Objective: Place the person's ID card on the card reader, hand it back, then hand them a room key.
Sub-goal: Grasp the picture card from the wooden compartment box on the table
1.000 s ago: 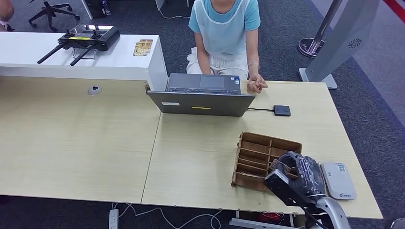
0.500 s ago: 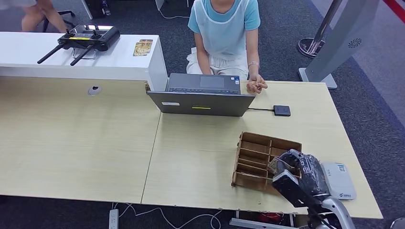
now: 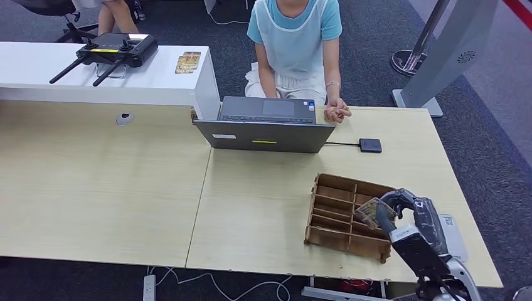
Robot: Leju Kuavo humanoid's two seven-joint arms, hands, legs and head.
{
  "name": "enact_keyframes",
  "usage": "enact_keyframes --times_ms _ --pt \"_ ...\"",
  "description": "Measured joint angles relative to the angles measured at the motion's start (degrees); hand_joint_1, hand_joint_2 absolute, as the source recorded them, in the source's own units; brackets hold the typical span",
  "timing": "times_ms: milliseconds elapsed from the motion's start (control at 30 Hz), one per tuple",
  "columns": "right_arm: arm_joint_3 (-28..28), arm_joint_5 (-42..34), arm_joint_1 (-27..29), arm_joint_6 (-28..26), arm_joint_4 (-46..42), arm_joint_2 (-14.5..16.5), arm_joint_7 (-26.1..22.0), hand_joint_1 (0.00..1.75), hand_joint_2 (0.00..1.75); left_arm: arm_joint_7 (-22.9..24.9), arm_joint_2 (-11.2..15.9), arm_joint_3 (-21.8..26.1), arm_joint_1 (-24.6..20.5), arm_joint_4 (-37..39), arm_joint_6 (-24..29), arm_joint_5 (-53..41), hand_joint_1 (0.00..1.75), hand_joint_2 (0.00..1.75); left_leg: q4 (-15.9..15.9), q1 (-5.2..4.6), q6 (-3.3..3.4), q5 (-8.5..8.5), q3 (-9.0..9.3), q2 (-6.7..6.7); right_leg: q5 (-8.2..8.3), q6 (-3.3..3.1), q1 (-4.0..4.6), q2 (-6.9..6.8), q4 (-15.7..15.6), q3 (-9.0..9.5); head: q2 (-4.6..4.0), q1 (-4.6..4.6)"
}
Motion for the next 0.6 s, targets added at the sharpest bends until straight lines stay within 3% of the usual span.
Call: enact_keyframes --times_ms 233,600 --pt "-1.14 -2.44 -0.85 1.48 -2.16 0.55 -2.38 1.75 1.75 -0.21 0.21 0.06 -0.02 0.0 -0.24 -0.73 0.0 0.0 0.0 0.0 0.0 0.0 -0.01 0.01 0.0 0.0 0.0 0.01 0.01 0.0 -0.01 0.01" --pt "-0.96 -0.53 -4.54 1.51 -2.28 0.46 -1.93 1.74 1.75 -0.37 0.63 0.06 -0.1 0.0 -0.53 -1.31 0.0 0.0 0.0 0.0 0.01 0.01 -0.01 0.01 0.01 -0.01 0.0 0.0 0.01 0.01 0.0 0.02"
